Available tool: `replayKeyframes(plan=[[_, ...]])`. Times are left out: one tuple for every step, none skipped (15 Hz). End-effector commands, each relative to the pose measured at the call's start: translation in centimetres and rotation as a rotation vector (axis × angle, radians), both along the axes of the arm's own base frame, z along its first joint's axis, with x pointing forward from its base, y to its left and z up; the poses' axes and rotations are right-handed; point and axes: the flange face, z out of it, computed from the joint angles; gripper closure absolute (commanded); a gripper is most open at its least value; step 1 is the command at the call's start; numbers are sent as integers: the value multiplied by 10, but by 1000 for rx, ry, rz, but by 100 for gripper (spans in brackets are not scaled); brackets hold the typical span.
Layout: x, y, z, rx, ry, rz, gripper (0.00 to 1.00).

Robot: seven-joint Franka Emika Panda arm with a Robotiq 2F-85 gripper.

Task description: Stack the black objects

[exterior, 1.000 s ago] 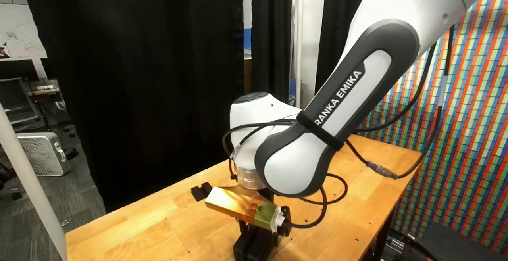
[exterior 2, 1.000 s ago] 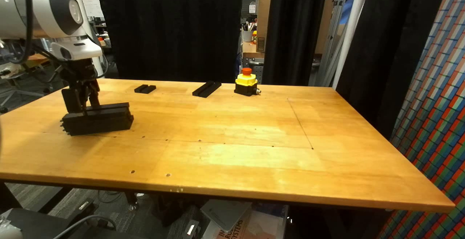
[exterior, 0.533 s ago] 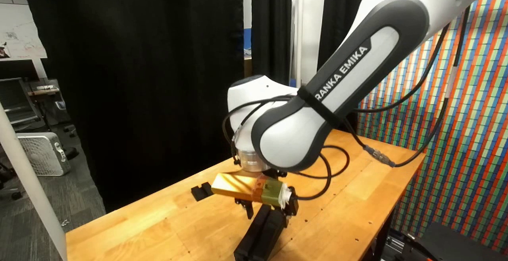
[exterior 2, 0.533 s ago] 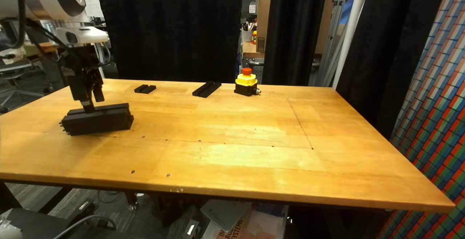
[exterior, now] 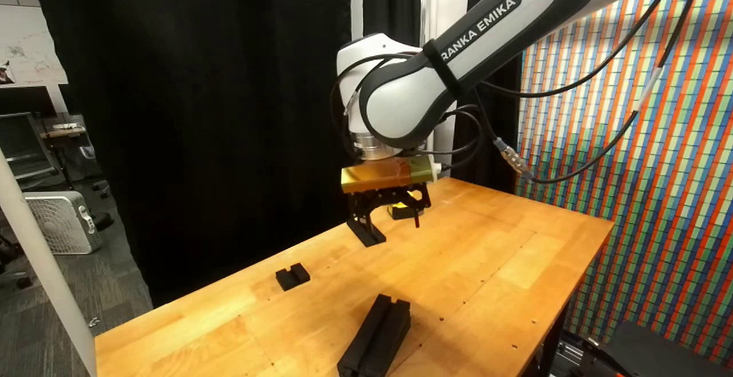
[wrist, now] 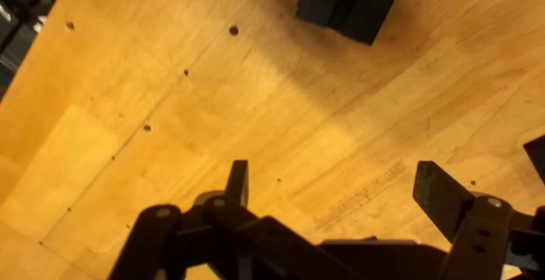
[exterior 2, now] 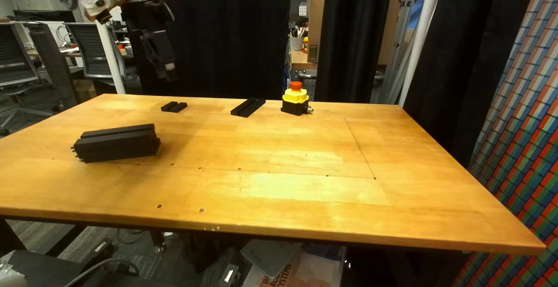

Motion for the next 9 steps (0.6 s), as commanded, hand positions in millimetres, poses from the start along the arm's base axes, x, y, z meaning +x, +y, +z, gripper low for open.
replayKeyframes(plan=[[49,-31,7,-17,1,198,0],[60,-40,6,-23,2,252,0],[73,-48,5,-26,-4,297,0],[86,-54,4,-25,-13,334,0],[100,-61,3,-19,-28,364,0],[115,-65,0,-9,-44,388,0],[127,-69,-3,-1,-56,410,0],[141,-73,-7,8,-68,429,0],[155,-77,-13,15,-79,445,0]])
